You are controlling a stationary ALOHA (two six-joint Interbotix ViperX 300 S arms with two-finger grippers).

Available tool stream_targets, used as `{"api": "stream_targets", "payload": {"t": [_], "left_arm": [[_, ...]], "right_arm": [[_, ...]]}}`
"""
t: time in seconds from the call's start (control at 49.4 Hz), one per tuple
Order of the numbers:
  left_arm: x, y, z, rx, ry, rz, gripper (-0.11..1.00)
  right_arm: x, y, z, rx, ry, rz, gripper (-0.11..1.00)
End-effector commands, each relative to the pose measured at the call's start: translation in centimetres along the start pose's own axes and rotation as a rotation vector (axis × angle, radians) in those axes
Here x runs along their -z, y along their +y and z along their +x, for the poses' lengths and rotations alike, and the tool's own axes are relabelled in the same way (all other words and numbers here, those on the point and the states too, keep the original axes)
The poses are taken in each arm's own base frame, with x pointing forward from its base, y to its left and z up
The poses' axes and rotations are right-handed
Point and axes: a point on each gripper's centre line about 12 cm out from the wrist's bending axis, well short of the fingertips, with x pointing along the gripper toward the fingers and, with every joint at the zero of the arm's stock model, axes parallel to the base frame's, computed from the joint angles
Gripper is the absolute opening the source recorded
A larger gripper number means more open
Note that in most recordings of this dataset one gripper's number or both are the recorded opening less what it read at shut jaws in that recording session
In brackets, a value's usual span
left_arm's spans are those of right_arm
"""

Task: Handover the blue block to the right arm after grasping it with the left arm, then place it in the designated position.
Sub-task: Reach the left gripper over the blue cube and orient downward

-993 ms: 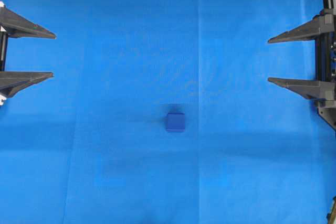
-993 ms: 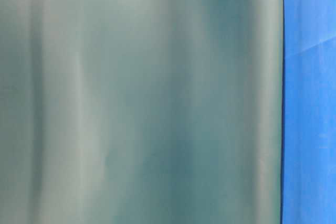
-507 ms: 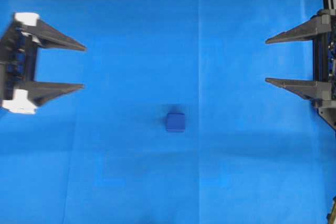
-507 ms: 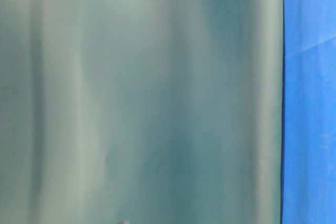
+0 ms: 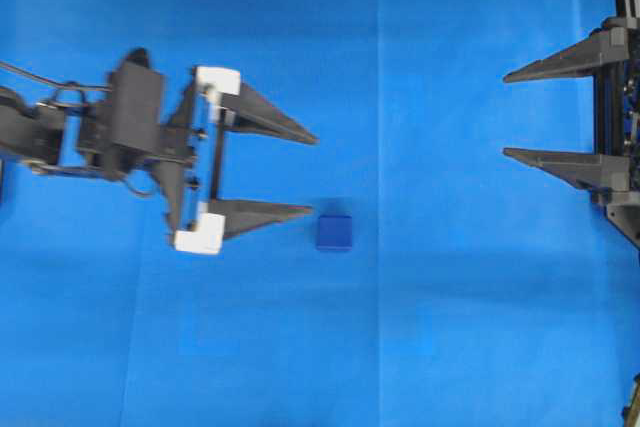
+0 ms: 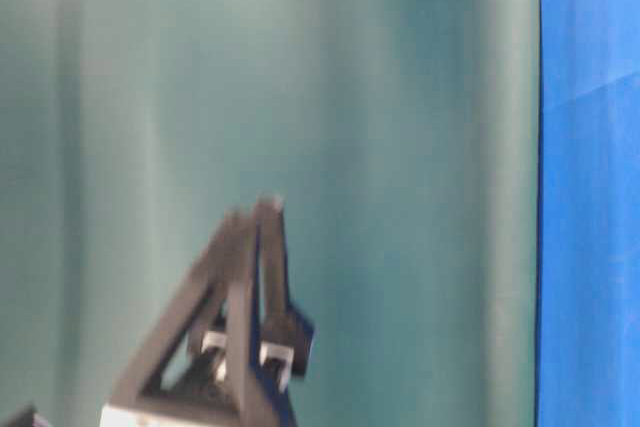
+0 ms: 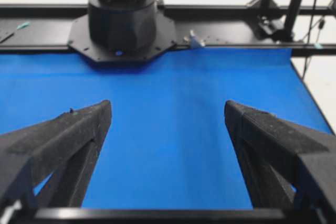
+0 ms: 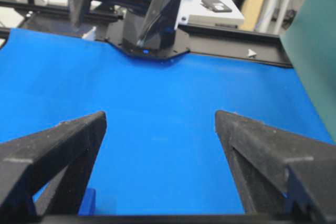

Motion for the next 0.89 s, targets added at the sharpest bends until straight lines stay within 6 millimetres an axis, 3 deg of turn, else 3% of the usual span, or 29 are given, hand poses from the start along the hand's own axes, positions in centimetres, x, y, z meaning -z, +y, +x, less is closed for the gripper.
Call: {"api": "stream_targets", "payload": {"t": [0.0,0.243,0.588,0.871], "left_arm": [[-1.6,-0.2,2.0,0.006,-0.038,0.0,0.92],[-2.0,-0.4,4.9,0.008,-0.02,0.003,0.92],[-1.6,-0.4,5.2,0.005,0.04,-0.054,0.92],[-1.1,-0.5,6.3,-0.013,0.305,-0.078,0.92]], "right_arm": [[-1.1,0.0,0.3,0.003,-0.032,0.004,0.98],[-0.8,-0.1,0.6,0.003,-0.028,0.004,0.98],[-0.8,-0.1,0.6,0.003,-0.025,0.004,0.98],[-0.8,0.0,0.6,0.003,-0.026,0.003,0.98]]}}
